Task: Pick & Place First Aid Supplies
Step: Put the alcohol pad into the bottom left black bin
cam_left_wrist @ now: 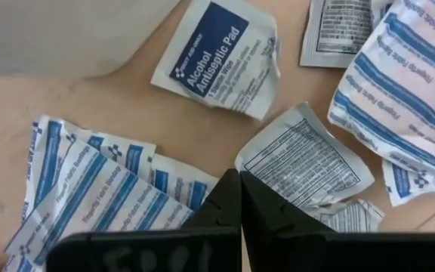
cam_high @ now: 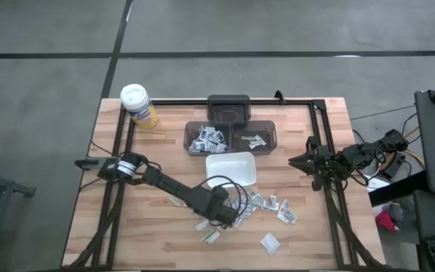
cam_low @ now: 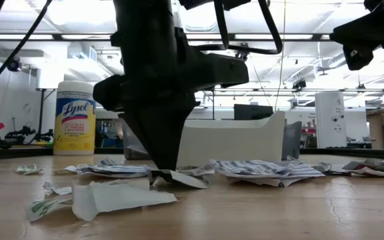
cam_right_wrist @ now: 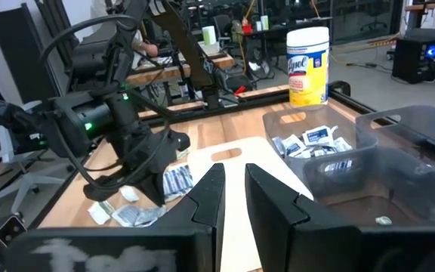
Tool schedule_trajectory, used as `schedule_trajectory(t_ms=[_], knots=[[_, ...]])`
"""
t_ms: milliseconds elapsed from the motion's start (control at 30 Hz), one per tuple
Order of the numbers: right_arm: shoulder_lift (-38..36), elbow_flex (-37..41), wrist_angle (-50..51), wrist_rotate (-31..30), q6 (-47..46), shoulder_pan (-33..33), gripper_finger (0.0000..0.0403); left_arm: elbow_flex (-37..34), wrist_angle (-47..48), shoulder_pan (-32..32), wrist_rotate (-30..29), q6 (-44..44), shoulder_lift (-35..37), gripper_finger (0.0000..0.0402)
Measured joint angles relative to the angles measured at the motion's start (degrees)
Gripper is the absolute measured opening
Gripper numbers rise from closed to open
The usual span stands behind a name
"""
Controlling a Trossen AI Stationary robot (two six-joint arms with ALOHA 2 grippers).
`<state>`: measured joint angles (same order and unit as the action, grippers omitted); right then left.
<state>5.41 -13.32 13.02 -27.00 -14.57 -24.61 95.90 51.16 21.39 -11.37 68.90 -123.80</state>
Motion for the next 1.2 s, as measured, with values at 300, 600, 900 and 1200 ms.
schedule_trajectory(t_ms=[300, 600, 900, 1200], knots=[[0.0, 0.0, 0.0, 0.0, 0.0, 0.0, 0.0052, 0.2, 0.4, 0.0, 0.4, -0.9, 2.4, 0.0], [0.0, 0.0, 0.0, 0.0, 0.0, 0.0, 0.0052, 0.5, 1.0, 0.1, 0.7, -4.5, 6.7, 0.0], [0.0, 0.0, 0.1, 0.0, 0.0, 0.0, 0.0052, 0.5, 0.7, 0.3, -3.6, -16.1, 13.0, 0.0], [0.0, 0.0, 0.1, 0.0, 0.5, 0.0, 0.0052, 0.5, -1.4, 0.5, -22.0, -22.7, 18.4, 0.0]])
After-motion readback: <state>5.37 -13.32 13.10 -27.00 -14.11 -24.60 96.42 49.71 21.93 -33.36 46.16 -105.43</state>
